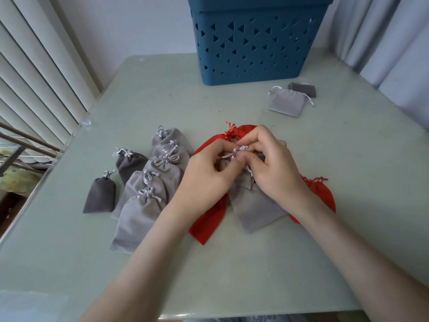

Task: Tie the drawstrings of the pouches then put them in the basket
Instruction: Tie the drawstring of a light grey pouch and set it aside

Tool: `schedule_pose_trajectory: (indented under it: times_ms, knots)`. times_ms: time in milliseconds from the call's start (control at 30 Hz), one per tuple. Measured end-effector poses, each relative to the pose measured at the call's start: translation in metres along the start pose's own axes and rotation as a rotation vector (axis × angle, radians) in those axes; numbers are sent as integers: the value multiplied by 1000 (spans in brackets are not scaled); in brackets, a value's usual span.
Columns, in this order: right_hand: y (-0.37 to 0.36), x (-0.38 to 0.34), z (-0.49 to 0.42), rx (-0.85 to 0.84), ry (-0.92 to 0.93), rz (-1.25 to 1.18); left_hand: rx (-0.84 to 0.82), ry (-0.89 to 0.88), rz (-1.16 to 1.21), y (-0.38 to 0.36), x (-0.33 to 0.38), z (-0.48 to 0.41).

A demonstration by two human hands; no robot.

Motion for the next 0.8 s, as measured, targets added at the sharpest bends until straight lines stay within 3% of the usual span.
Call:
schedule_pose_trajectory:
  times_ms: [133, 367, 467, 533, 667, 800]
  knots:
    - [1, -1, 0, 39, 54, 28, 59, -21, -66, 2, -1, -3]
    - [1, -1, 1, 138, 54, 16, 84, 120, 177, 2, -1, -8]
    - [-1, 0, 1, 34, -102, -120, 104, 119, 251, 3, 0, -8]
    - [-4, 1, 2, -67, -113, -36, 105, 99, 279, 3, 0, -7]
    - [-4, 3, -1, -72, -239, -102, 108, 84, 288, 0, -3, -6]
    - [-1, -2, -1, -99, -238, -90, 109, 90, 262, 1, -4, -5]
Point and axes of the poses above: each hand's wrist, its own z-axis away from the middle knuckle, its own y-axis out of the back of the hand, x = y × z, the point moved 2 cm from there along -z, towards the middle knuckle, and after that the axes turned 2 degrees about x, right-handed, at the moved point
